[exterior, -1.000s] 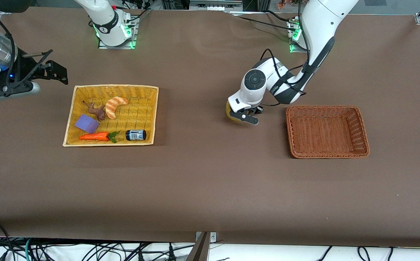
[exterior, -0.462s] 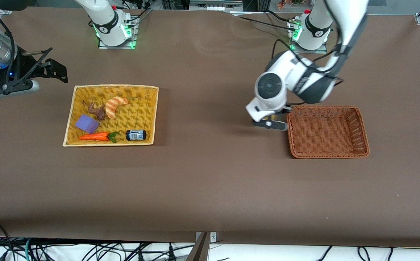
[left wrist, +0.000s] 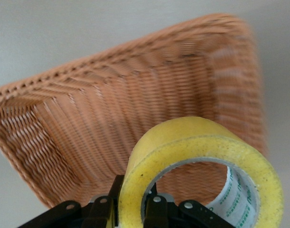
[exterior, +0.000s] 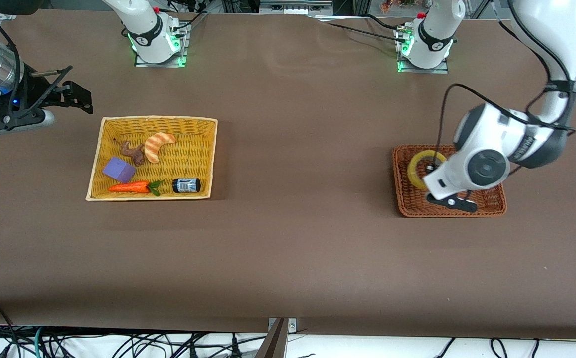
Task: Transfer tape with both arms
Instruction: 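Carry the tape roll with the left gripper into the brown basket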
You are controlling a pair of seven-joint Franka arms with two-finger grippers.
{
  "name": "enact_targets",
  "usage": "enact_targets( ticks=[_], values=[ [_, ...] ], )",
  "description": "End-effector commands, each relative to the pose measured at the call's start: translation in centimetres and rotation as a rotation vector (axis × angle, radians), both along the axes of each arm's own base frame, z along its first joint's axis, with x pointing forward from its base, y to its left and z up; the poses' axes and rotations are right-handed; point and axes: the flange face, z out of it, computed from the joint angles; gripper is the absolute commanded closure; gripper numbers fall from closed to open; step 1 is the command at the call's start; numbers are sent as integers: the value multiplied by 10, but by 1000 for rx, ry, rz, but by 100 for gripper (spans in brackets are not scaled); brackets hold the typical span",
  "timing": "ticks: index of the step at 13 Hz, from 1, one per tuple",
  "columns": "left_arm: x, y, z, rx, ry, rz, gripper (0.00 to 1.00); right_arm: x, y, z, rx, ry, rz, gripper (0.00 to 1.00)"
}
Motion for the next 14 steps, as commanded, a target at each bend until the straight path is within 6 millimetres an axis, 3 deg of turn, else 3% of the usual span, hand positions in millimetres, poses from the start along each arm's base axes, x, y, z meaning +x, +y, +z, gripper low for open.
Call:
enact_targets(
  ticks=[1, 2, 3, 4, 5, 7, 8, 10, 14],
  values=[
    [-4, 20, -36, -50, -3, -60, 100, -7, -2, 3, -8, -12, 13, 0],
    [-9, 19, -47, -58, -10, -68, 100, -7, -3, 3, -8, -12, 11, 0],
    [-10, 22, -51, -56, -19, -73, 94, -7, -2, 3, -8, -12, 13, 0],
    [-10, 22, -53, -56, -17, -73, 52, -7, -3, 3, -8, -12, 13, 0],
    [-10, 23, -56, -58, -12, -70, 1, -7, -3, 3, -8, -12, 14, 0],
    [-7, 26, -45, -62, -17, -54, 0, -7, -3, 3, -8, -12, 14, 0],
    [-7, 22, -30, -56, -18, -48, 0, -7, -3, 3, -8, -12, 14, 0],
    [-9, 0, 19, -119, -24, 10, 0, -7, -3, 3, -8, -12, 14, 0],
    [-10, -3, 140, -143, -114, 62, 0, -6, -3, 3, -12, -14, 16, 0]
  ],
)
